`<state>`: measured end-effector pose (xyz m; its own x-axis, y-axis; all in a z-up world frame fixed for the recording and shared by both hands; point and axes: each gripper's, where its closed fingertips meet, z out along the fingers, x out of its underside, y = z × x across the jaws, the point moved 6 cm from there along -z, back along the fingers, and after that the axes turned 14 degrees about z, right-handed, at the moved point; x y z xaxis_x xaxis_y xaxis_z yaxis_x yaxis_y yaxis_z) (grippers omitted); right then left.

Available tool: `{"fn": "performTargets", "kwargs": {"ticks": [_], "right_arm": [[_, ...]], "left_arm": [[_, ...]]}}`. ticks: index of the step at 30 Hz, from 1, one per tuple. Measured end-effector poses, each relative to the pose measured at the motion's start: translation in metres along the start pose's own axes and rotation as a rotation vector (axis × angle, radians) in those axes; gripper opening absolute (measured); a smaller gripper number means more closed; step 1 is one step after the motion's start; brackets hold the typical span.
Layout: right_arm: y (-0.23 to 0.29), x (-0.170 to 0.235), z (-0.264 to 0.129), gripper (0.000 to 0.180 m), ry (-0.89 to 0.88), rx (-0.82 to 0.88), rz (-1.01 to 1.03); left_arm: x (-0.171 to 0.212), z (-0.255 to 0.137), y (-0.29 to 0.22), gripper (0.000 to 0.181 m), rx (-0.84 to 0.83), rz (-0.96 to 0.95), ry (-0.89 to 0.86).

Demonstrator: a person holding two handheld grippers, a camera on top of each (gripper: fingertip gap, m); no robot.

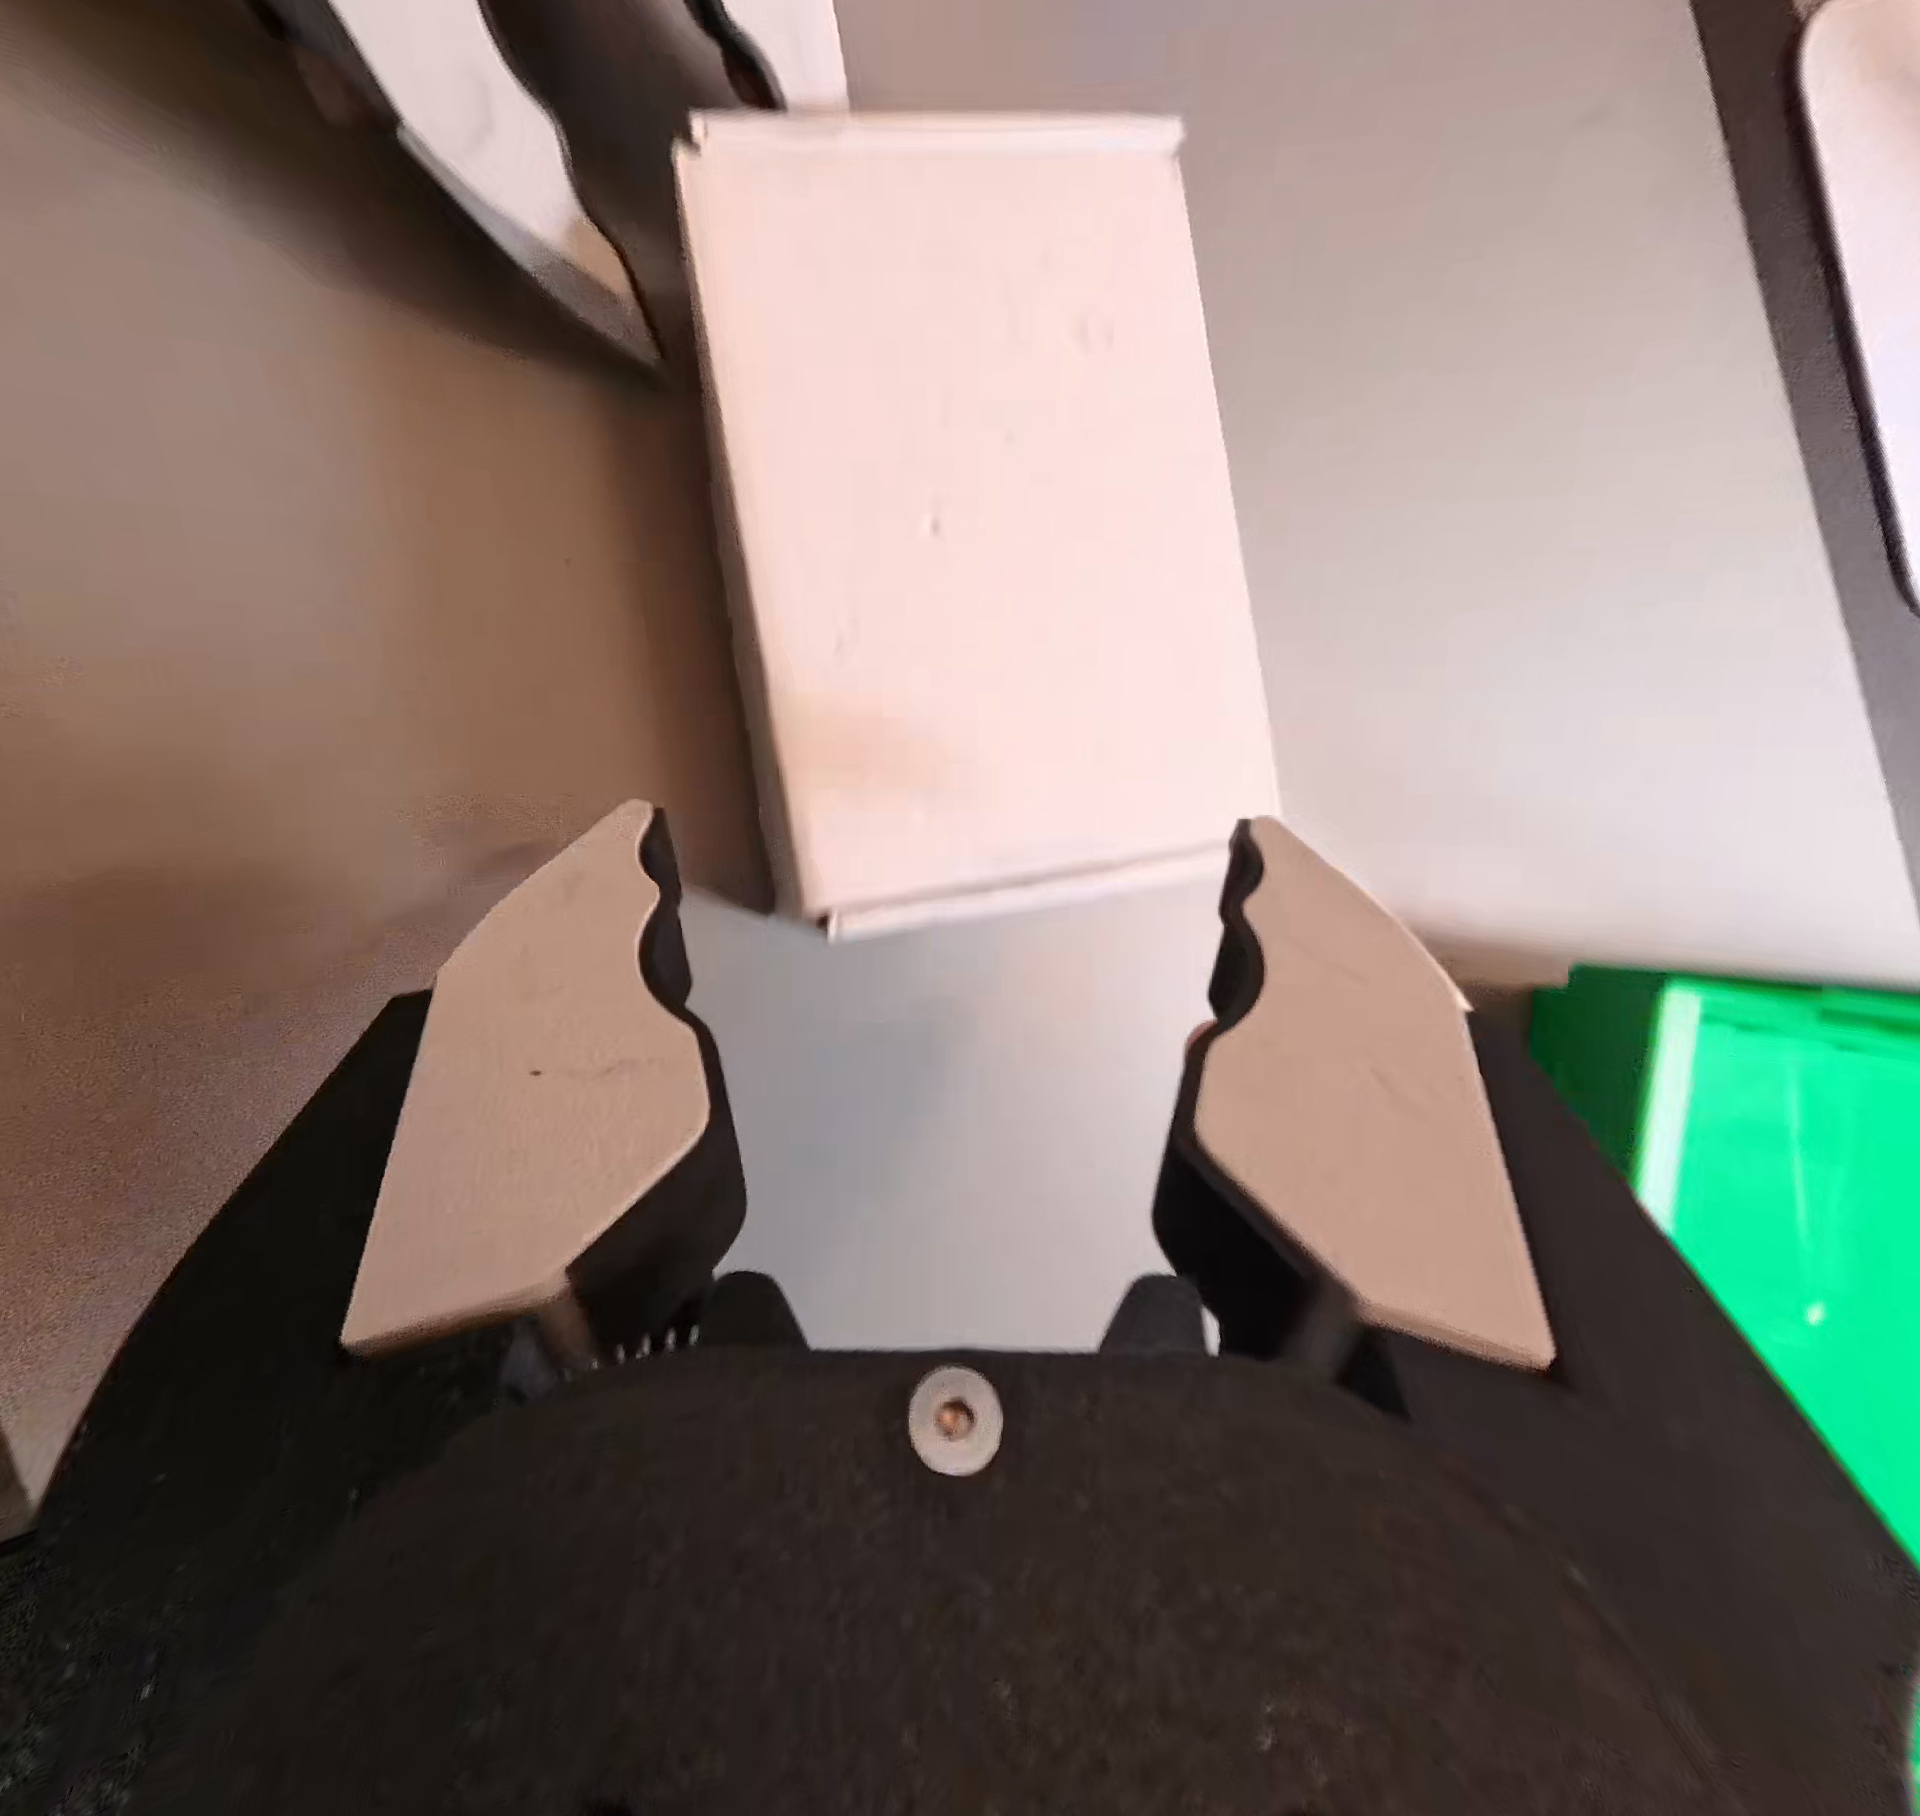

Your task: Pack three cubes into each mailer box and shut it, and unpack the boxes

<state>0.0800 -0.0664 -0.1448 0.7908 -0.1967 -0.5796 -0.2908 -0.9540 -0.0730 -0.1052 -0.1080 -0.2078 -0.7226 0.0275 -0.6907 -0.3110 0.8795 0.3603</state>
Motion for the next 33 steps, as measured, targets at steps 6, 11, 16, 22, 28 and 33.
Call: {"fn": "performTargets", "kwargs": {"ticks": [6, 11, 16, 22, 28, 33], "right_arm": [[0.004, -0.047, 0.046, 0.115, 0.236, -0.054, -0.133], [0.001, -0.057, 0.078, 0.122, 0.377, -0.092, -0.144], [0.003, -0.055, 0.081, 0.121, 0.407, -0.103, -0.183], [-0.02, -0.059, 0.028, 0.121, 0.321, -0.078, -0.173], [-0.119, -0.055, -0.072, 0.121, 0.299, 0.148, -0.101], [-0.21, -0.02, -0.103, 0.121, 0.352, 0.254, 0.033]], "left_arm": [[0.003, -0.013, 0.002, 0.05, -0.03, -0.045, -0.057], [-0.006, -0.03, 0.013, 0.063, -0.064, -0.117, -0.178], [-0.011, -0.044, 0.024, 0.069, -0.13, -0.169, -0.261], [-0.015, -0.052, 0.028, 0.069, -0.175, -0.176, -0.3], [-0.018, -0.058, 0.031, 0.069, -0.186, -0.209, -0.33], [-0.018, -0.058, 0.033, 0.07, -0.199, -0.248, -0.348]]}}
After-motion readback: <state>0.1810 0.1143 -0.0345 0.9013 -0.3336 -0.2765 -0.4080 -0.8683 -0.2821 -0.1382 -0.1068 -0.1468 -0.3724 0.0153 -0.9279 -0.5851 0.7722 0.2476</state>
